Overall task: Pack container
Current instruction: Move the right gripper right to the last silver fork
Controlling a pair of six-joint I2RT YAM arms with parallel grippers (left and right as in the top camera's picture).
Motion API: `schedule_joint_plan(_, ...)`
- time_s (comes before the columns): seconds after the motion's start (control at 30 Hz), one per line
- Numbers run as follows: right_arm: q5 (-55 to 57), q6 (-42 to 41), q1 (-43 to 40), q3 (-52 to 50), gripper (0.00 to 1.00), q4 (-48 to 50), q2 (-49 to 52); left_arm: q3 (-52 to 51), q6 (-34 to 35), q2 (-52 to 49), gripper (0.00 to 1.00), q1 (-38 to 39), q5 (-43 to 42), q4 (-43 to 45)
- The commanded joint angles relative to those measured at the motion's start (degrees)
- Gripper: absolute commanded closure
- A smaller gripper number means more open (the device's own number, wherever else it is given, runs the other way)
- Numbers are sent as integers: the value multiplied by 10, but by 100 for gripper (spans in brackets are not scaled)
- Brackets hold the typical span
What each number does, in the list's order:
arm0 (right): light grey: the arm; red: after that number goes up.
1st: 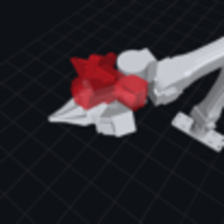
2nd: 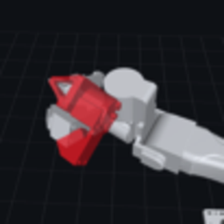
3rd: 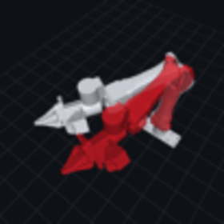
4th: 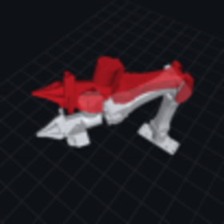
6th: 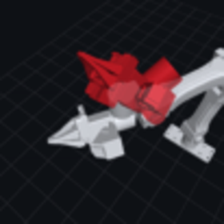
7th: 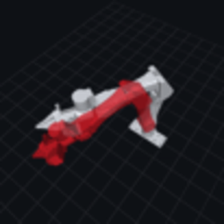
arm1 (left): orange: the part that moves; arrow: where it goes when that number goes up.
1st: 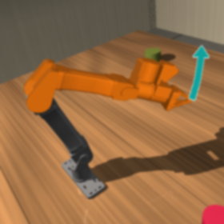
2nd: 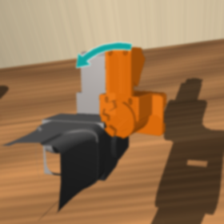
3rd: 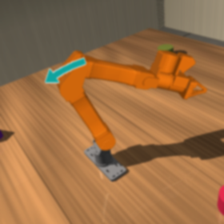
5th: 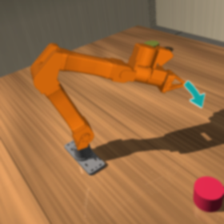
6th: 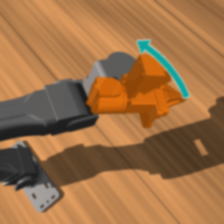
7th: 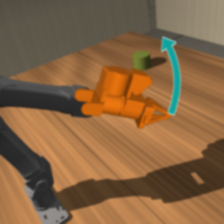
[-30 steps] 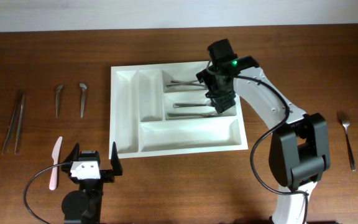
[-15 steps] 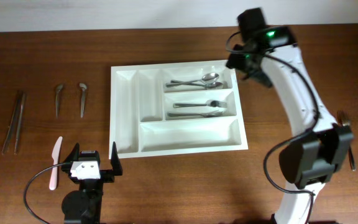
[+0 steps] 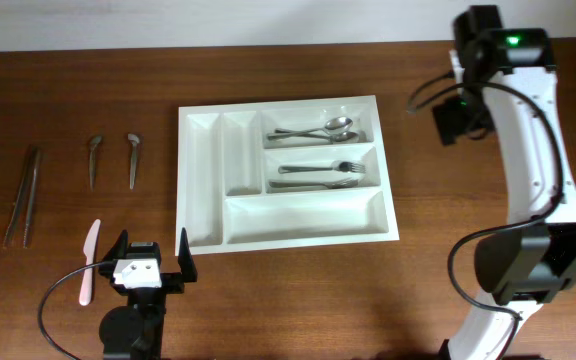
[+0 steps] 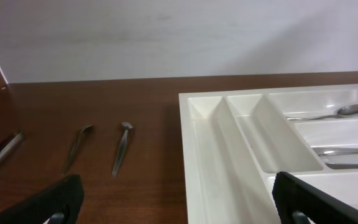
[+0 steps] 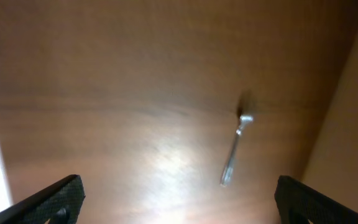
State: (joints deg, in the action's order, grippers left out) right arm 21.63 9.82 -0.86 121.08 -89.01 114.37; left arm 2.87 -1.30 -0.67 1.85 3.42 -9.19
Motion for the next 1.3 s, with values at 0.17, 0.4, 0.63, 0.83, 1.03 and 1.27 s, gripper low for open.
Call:
schedule_joint_plan(0.17,-85,151,-130,8,1,-63,-10,-2,-9,3,1,-3,-2,0)
schedule_joint_plan(0.4,-174,277,-259,2,1,-66,-9,-2,-9,3,1,-3,-2,0)
schedule_joint_plan(0.63,-223,325,-362,-40,1,-21,-7,-2,-9,3,1,-3,-2,0)
schedule_joint_plan(0.83,-256,357,-389,-112,1,28,-7,-2,-9,3,1,-3,-2,0)
schedule_joint_plan(1.03,-212,356,-390,-202,0,102,-7,-2,-9,3,1,-3,-2,0)
schedule_joint_plan(1.27,-210,327,-397,-259,0,180,-6,-2,-9,3,1,-3,-2,0)
